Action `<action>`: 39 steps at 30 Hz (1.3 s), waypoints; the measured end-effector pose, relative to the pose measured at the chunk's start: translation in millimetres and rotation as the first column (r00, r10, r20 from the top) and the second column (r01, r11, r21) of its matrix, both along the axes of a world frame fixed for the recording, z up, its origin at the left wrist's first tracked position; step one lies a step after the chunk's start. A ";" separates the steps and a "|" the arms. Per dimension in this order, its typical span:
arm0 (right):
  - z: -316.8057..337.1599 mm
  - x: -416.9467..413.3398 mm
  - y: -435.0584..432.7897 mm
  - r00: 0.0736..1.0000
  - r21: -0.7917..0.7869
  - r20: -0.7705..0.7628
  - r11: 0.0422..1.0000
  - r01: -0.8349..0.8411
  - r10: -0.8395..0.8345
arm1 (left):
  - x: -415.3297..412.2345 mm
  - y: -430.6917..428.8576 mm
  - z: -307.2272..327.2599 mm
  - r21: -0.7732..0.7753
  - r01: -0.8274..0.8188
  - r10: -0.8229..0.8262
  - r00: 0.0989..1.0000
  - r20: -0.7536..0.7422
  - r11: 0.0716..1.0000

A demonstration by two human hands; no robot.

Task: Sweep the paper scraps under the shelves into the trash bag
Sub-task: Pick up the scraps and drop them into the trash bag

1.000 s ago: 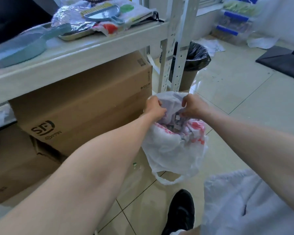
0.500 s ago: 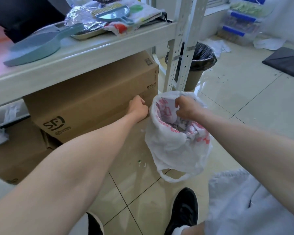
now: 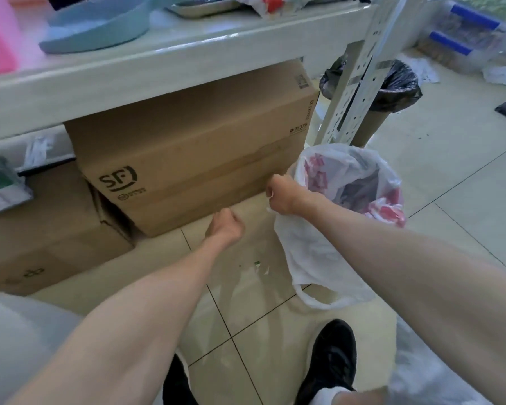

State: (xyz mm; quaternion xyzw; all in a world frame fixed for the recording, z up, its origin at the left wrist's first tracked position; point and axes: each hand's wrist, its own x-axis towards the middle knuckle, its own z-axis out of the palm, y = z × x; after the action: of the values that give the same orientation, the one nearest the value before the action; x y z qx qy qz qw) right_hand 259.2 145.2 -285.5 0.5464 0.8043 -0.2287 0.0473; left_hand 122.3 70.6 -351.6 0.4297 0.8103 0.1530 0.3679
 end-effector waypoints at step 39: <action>-179.9 12.9 -61.4 0.986 -0.249 0.163 0.966 0.067 -0.027 | -10.2 -42.4 -124.8 -0.043 0.309 -0.310 0.950 -0.023 0.950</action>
State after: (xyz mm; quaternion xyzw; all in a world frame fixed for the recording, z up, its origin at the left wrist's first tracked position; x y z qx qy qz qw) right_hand 272.1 83.8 -465.4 0.5713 0.7489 -0.2869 0.1749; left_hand 112.1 28.2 -476.4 0.5464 0.7412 0.0713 0.3835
